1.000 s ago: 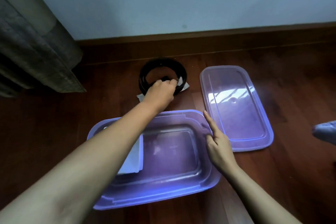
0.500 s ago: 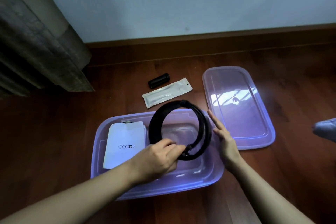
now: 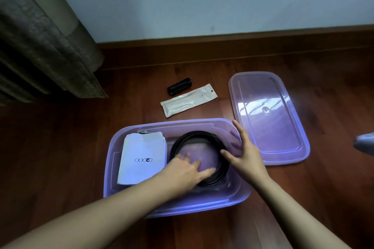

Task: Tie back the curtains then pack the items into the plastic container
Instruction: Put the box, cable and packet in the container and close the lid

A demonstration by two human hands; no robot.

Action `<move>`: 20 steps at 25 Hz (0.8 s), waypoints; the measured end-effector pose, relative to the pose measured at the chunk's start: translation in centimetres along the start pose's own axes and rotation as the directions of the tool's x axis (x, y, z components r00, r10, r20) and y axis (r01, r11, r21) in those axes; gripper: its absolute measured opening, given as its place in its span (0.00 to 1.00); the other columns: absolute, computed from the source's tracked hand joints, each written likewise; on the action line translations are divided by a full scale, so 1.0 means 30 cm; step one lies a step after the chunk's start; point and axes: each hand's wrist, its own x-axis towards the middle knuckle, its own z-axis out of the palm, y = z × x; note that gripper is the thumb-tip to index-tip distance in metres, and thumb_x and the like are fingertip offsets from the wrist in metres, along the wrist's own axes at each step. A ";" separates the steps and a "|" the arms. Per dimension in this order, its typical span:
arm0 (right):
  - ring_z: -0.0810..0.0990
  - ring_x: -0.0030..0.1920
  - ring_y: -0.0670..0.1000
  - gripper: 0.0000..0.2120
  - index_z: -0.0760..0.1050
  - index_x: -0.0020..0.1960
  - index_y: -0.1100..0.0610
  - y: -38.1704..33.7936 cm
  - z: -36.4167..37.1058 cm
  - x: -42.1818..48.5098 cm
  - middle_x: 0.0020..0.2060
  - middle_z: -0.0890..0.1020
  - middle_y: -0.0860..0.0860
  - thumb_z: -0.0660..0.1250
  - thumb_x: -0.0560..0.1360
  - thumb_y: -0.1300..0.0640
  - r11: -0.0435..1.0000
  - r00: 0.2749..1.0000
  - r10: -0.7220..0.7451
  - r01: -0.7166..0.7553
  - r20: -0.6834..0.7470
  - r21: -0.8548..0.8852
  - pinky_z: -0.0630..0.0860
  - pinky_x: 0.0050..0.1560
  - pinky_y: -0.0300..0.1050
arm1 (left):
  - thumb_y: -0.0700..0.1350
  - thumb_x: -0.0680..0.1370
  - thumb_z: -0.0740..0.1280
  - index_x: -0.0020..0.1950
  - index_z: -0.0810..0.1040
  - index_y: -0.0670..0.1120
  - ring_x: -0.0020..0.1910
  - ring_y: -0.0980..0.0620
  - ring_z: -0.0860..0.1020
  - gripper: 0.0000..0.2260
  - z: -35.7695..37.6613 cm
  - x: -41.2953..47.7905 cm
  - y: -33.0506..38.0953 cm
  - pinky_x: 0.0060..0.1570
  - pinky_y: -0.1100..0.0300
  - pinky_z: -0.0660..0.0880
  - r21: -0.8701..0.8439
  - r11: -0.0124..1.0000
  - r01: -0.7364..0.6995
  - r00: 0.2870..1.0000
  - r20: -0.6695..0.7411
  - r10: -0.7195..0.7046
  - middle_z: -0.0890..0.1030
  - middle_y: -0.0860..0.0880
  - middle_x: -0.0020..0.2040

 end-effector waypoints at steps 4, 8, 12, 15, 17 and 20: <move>0.78 0.61 0.53 0.44 0.52 0.71 0.33 0.003 0.008 0.010 0.60 0.77 0.44 0.73 0.68 0.59 0.996 1.000 0.021 -0.022 -0.012 -0.081 0.76 0.57 0.56 | 0.46 0.81 0.56 0.76 0.46 0.58 0.71 0.32 0.60 0.27 -0.094 -0.001 -0.007 0.68 0.43 0.62 -0.134 0.991 -0.002 0.982 0.189 0.027 0.59 0.38 0.75; 0.78 0.61 0.52 0.44 0.51 0.70 0.31 0.019 0.010 0.014 0.63 0.77 0.46 0.73 0.68 0.59 0.998 0.999 0.017 -0.018 -0.027 -0.063 0.77 0.56 0.55 | 0.47 0.75 0.66 0.58 0.81 0.44 0.44 0.61 0.79 0.14 -0.257 0.013 -0.158 0.45 0.70 0.72 -0.734 0.642 -0.222 0.892 -0.419 -0.171 0.84 0.49 0.49; 0.78 0.61 0.52 0.44 0.51 0.70 0.31 0.024 0.013 0.012 0.62 0.77 0.44 0.73 0.68 0.58 0.996 0.999 0.003 -0.006 -0.034 -0.084 0.78 0.55 0.54 | 0.41 0.78 0.63 0.65 0.75 0.41 0.59 0.48 0.77 0.16 -0.245 0.228 -0.431 0.60 0.61 0.70 -0.718 0.670 0.187 0.662 -0.412 -0.626 0.79 0.41 0.62; 0.78 0.61 0.51 0.43 0.51 0.69 0.31 0.031 0.013 0.015 0.63 0.76 0.43 0.73 0.68 0.58 0.996 0.999 0.000 -0.003 -0.032 -0.086 0.77 0.55 0.53 | 0.42 0.78 0.62 0.73 0.62 0.40 0.70 0.39 0.65 0.24 -0.147 0.346 -0.544 0.69 0.52 0.62 -0.571 0.689 0.447 0.774 -0.139 -0.617 0.66 0.37 0.72; 0.77 0.62 0.49 0.43 0.51 0.70 0.32 0.029 0.011 0.010 0.64 0.75 0.41 0.73 0.69 0.57 0.996 0.999 -0.004 0.001 -0.037 -0.091 0.77 0.55 0.52 | 0.42 0.78 0.62 0.69 0.66 0.38 0.65 0.38 0.69 0.20 -0.111 0.368 -0.567 0.63 0.49 0.67 -0.524 0.682 0.510 0.722 -0.169 -0.671 0.71 0.37 0.66; 0.77 0.61 0.49 0.43 0.52 0.70 0.33 0.026 0.010 0.008 0.63 0.76 0.42 0.73 0.68 0.57 0.996 0.999 -0.001 -0.003 -0.041 -0.094 0.77 0.55 0.50 | 0.41 0.77 0.64 0.60 0.74 0.37 0.57 0.38 0.73 0.14 -0.136 0.345 -0.555 0.54 0.48 0.71 -0.557 0.651 0.516 0.589 -0.321 -0.742 0.75 0.37 0.58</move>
